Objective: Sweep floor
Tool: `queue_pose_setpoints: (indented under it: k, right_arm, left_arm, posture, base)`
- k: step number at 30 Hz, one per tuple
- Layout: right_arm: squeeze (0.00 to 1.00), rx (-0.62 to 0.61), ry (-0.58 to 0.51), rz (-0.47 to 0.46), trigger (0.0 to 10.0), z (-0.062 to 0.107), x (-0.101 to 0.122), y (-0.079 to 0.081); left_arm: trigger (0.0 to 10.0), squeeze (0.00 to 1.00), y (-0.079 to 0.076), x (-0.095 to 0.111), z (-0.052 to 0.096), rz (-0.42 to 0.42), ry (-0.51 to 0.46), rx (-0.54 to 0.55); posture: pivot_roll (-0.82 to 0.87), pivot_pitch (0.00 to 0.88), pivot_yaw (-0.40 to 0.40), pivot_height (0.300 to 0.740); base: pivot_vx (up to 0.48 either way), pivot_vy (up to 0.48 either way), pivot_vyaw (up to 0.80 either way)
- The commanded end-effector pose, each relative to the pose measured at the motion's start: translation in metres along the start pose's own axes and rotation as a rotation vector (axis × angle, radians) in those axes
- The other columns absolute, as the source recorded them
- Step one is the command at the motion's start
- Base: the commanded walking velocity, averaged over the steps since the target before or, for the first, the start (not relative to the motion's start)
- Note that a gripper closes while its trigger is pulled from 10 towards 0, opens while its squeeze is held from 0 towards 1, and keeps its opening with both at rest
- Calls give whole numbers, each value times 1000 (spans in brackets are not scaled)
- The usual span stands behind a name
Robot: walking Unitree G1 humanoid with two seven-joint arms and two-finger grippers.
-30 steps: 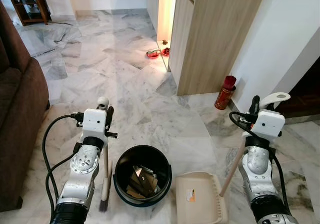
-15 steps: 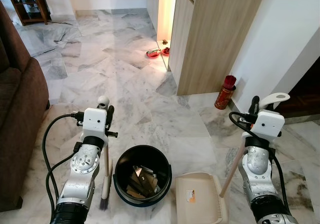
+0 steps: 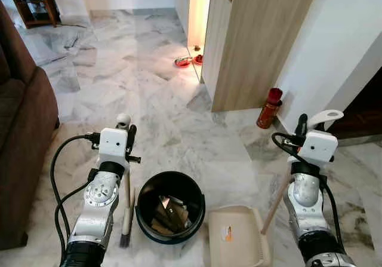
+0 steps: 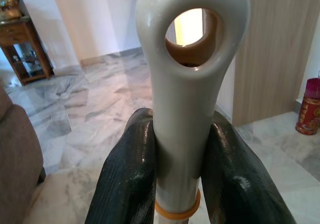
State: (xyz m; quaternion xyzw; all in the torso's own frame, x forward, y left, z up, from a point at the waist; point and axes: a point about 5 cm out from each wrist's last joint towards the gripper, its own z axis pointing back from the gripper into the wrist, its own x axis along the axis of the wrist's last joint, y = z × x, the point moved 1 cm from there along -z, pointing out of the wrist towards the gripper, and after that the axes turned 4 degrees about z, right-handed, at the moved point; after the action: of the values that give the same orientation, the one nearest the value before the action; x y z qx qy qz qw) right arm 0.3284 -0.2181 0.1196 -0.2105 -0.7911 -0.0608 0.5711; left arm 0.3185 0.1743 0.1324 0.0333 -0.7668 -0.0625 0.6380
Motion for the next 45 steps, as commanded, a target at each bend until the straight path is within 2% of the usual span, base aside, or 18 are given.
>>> queue_pose_setpoints:
  k: [1, 28, 45]
  right_arm:
    - [0, -3, -35, -5, 10000, -4, 6, -2]
    - [0, -5, -30, -1, 10000, -3, 4, -4]
    - [0, -8, -26, -9, 10000, 0, 3, -2]
  left_arm:
    - [10000, 0, -1, 13, -2, -17, -64, -10]
    - [10000, 0, -2, 11, -2, -17, -59, -6]
    - [10000, 0, -6, 9, -4, -8, -59, -23]
  posture:
    - [189, 48, -46, 740]
    - [186, 58, -48, 740]
    - [166, 17, -38, 740]
  base:
    - [-277, 0, 0]
    - [-268, 0, 0]
    - [-266, 0, 0]
